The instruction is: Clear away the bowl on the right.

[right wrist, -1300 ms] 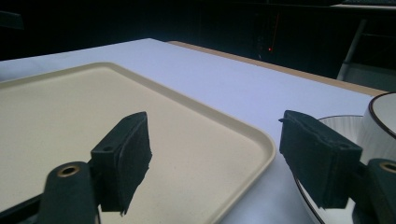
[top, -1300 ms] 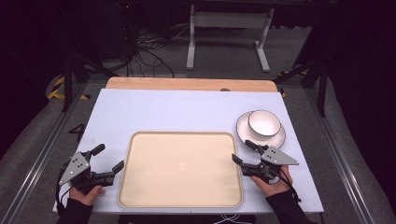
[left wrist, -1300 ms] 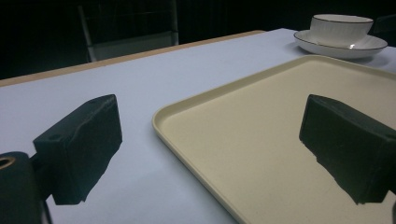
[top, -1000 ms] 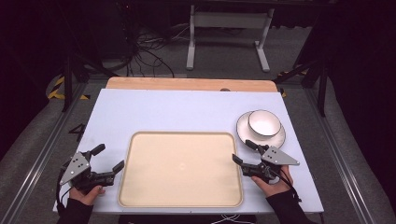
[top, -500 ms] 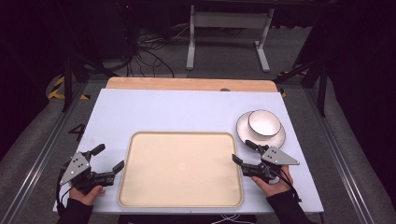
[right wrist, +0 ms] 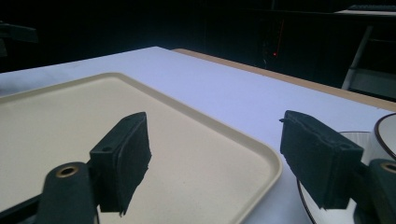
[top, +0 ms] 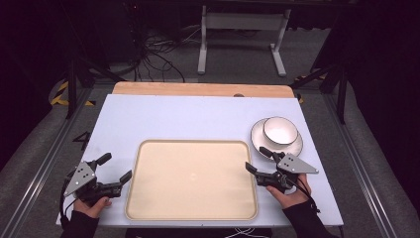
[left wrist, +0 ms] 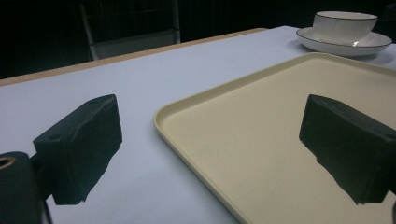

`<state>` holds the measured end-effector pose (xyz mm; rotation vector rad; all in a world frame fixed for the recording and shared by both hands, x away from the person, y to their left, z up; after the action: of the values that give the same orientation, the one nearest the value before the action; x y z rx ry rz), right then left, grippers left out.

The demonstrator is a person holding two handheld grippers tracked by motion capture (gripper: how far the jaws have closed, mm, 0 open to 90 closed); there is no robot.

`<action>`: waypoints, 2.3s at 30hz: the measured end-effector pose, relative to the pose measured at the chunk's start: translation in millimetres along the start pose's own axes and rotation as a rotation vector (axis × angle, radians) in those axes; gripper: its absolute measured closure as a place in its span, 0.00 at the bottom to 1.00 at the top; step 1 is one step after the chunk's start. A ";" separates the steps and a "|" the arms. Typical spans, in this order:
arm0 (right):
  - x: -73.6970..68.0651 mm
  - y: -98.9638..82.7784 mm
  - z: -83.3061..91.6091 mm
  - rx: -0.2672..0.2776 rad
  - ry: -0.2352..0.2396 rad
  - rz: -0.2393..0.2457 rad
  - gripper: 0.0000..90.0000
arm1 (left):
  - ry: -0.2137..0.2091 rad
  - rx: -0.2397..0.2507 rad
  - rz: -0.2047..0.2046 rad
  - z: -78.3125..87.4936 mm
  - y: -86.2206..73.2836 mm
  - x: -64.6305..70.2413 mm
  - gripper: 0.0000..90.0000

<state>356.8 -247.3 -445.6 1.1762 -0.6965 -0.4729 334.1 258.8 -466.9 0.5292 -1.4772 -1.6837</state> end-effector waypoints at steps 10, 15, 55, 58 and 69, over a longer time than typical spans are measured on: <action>2.5 25.7 3.2 0.039 -0.003 0.007 0.27 | 0.000 0.000 0.001 0.0 -0.1 0.2 0.07; 1.4 36.6 4.1 0.038 0.023 0.030 0.27 | 0.000 -0.001 0.000 -0.3 -0.1 0.3 0.07; 25.8 70.0 3.8 0.022 0.040 0.028 0.27 | 0.005 -0.006 0.000 -0.1 -0.2 0.7 0.07; 31.5 69.3 3.9 0.005 0.033 0.024 0.27 | 0.005 -0.007 0.000 -0.1 -0.2 0.7 0.07; 61.0 70.1 9.7 -0.021 -0.018 -0.008 0.27 | 0.007 -0.006 -0.001 -0.3 0.0 0.4 0.07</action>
<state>391.5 -271.6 -362.4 1.1563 -0.7010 -0.4967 334.1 258.2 -467.0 0.5318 -1.4671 -1.6852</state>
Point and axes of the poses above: each handheld gripper's, and its own axes: z roughly backward along the jaws, y roughly out of its top, x roughly to its right, the point moved 3 cm from there along -z, roughly forward along the jaws, and after that the axes turned 12 degrees about z, right-handed, at the moved point
